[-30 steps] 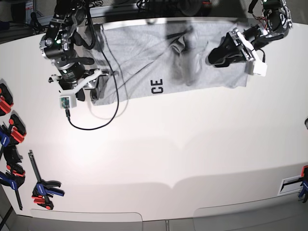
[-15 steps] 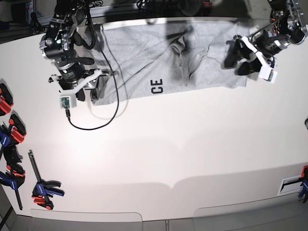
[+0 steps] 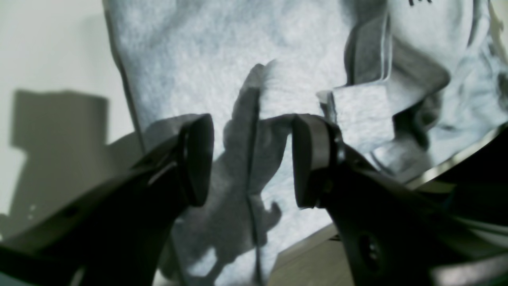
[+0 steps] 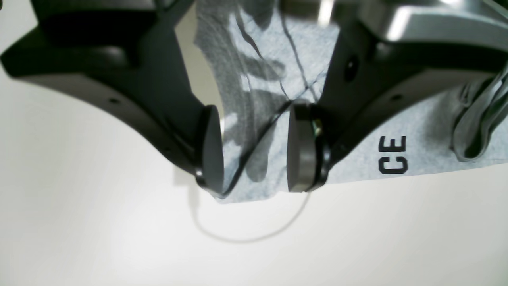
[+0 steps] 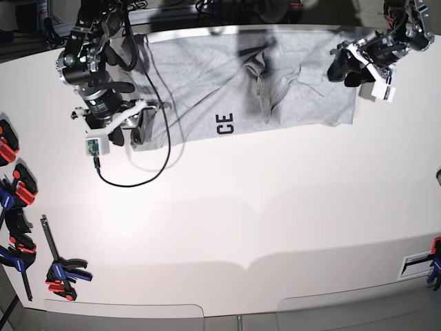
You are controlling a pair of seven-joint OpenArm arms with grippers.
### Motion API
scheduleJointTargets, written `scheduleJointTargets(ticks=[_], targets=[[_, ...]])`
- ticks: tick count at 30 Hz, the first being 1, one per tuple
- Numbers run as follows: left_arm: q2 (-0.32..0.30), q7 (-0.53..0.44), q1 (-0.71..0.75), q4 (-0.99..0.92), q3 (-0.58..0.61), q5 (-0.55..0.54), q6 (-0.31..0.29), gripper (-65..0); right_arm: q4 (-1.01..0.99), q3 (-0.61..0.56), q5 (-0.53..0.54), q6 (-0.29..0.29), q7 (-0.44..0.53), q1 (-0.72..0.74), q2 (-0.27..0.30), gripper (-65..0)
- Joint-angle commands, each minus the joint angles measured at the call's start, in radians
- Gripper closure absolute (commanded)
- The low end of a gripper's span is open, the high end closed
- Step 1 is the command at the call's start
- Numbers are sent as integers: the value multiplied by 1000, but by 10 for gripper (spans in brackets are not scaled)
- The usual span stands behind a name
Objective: Fold the T-shirt properly
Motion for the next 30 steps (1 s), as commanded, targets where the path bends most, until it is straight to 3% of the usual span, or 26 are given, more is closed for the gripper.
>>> scheduleJointTargets(ticks=[1,3,6,8,10,11,17,19,23,24,29,30], targets=[[-12,-19,0,15,-5,-41,-7,-292,17,0,12,3,26,6,5,-252],[-12,-5,0,15,-5,-77,-7,-286,17,0,12,3,26,6,5,-252],[-12,50,0,15,-5,-154,-7,-224,17,0,12,3,26,6,5,-252],[-12,82,0,15,-5,-198,-7,-140,17,0,12,3,26,6,5,-252],[-12,101,0,15,-5,-220,-7,-11,17,0,12,3,26,6,5,-252],[-12,101,0,15,-5,-220,-7,0,17,0,12,3,26,6,5,-252],[-12,109,0,15,-5,-234,-7,0,17,0,12,3,26,6,5,-252],[-12,171,0,16,-5,-320,-7,0,17,0,12,3,26,6,5,-252],[-12,386,0,16,-5,-612,-7,0,17,0,12,3,26,6,5,-252],[-12,437,0,15,-5,-612,-7,0,17,0,12,3,26,6,5,-252],[-12,443,6,18,-5,-612,-7,0,17,0,12,3,26,6,5,-252],[-12,443,6,18,-5,-612,-7,-59,17,0,12,3,26,6,5,-252]])
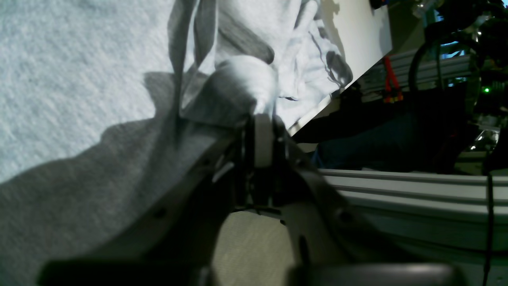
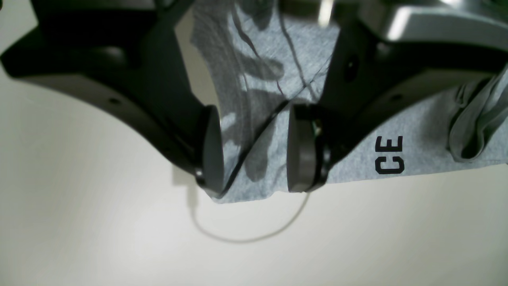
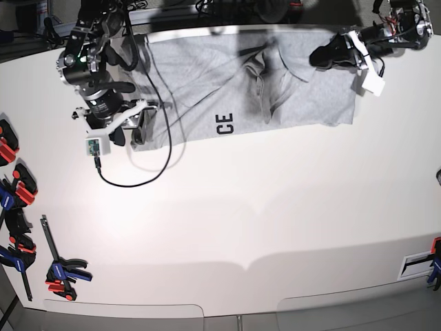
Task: Fold the T-shirt properly
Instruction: 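Release the right gripper and move it back along the shirt's edge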
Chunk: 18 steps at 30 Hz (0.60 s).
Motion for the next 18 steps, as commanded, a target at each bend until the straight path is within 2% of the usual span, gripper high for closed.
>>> scheduleJointTargets(ticks=[1,2,3,4,14,18], targets=[[-12,-7,4,15,-6,-31,-6,-150,17,0,11,3,26,6,5,-252],[-12,-7,3,15,-6,-31,-6,-225,17,0,11,3,26,6,5,-252],[-12,-7,3,15,-6,-31,-6,-267,17,0,11,3,26,6,5,-252],[-12,-7,4,15,-6,-31,-6,-276,17,0,11,3,26,6,5,-252],[-12,-7,16,15,-6,-31,-6,-275,17,0,11,3,26,6,5,-252],[-12,-43,16,15,-6,-31,-6,-275,17,1,4,3,21,6,6,-253]])
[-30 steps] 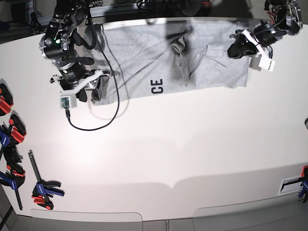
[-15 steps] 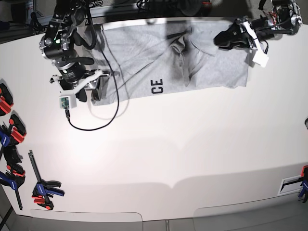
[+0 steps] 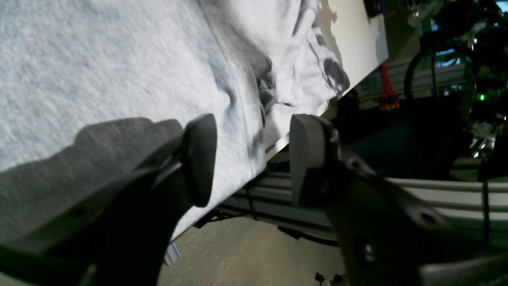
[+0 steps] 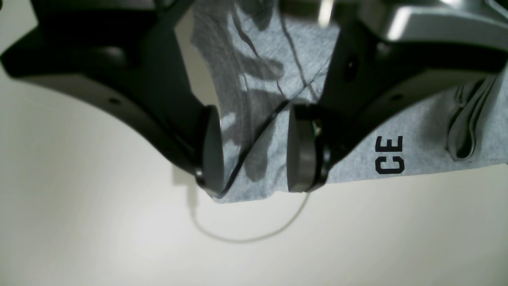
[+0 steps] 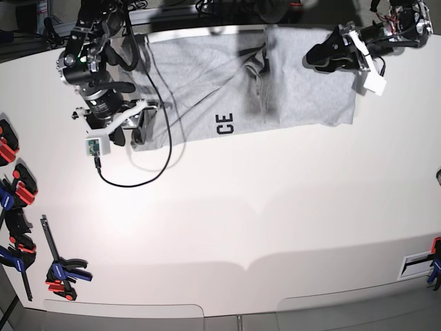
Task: Fold the T-shirt properly
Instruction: 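Release the right gripper and move it back along the shirt's edge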
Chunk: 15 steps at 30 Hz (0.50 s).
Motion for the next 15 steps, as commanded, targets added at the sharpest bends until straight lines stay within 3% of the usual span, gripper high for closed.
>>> scheduleJointTargets(ticks=[1,4,8,11,15], targets=[[-12,-8,3,15,-6,-28,-6,-275,15,1,-18,2,19,6,6,-253],[-12,-9,3,15,-6,-28,-6,-275,-8,1,-68,0,24,1,26,-281],[-12,-9,3,15,-6,-28,-6,-275,-106,2,-55,-26,43,1,88,-391],[-12,-18,3,15,-6,-28,-6,-275,-178,2,-8,-55,32,1,113,-405],[-12,-38,2,15,-6,-28,-6,-275,-201,23,139,-30,-71,1,119,-405]])
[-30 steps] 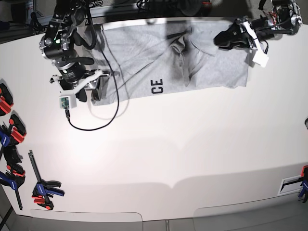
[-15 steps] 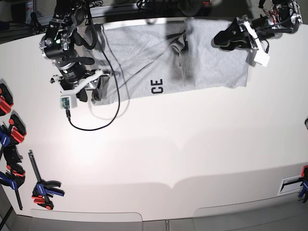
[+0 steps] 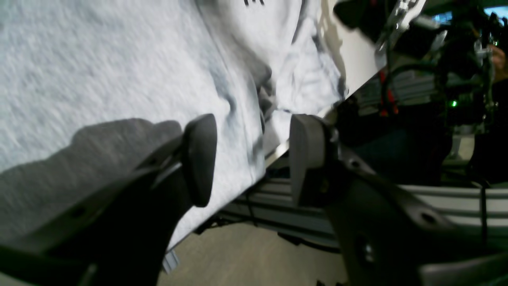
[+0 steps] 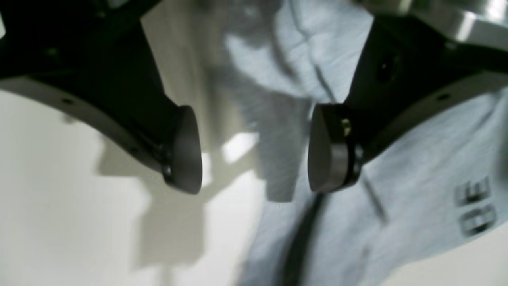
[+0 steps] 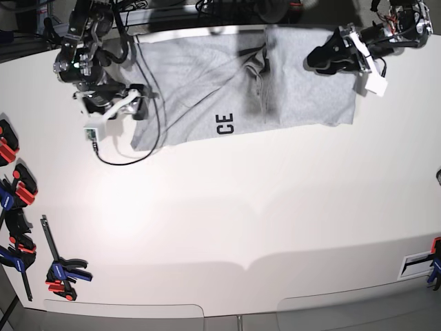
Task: Fold the T-shirt properly
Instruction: 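Release the right gripper and move it back along the shirt's edge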
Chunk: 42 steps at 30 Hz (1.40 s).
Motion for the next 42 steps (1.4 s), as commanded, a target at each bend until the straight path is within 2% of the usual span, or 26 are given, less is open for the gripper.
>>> scheduleJointTargets(ticks=[1,7,12,17,20,27,36,38,39,42], targets=[[-12,-8,1,15,-6,-28,-6,-275,18,18,40,26,11,9,9,-405],[-12,-8,1,15,-6,-28,-6,-275,12,132,167,100,-21,9,19,-405],[-12,-9,0,15,-6,-28,-6,-275,-150,179,345,170,-47,20,87,-405],[-12,-9,-3,15,-6,-28,-6,-275,-368,178,574,271,-205,82,111,-405],[-12,-9,-2,15,-6,-28,-6,-275,-442,163,669,287,-283,107,107,-405],[-12,-9,-2,15,-6,-28,-6,-275,-456,92,678,285,-295,109,106,-405],[-12,-9,-2,15,-6,-28,-6,-275,-455,86,686,284,-295,117,106,-401],[-12,-9,-2,15,-6,-28,-6,-275,-455,86,686,285,-303,123,106,-373],[-12,-10,-2,15,-6,-28,-6,-275,-455,86,686,284,-315,129,106,-326],[-12,-18,-2,15,-6,-28,-6,-275,-455,86,686,284,-356,153,106,-101]])
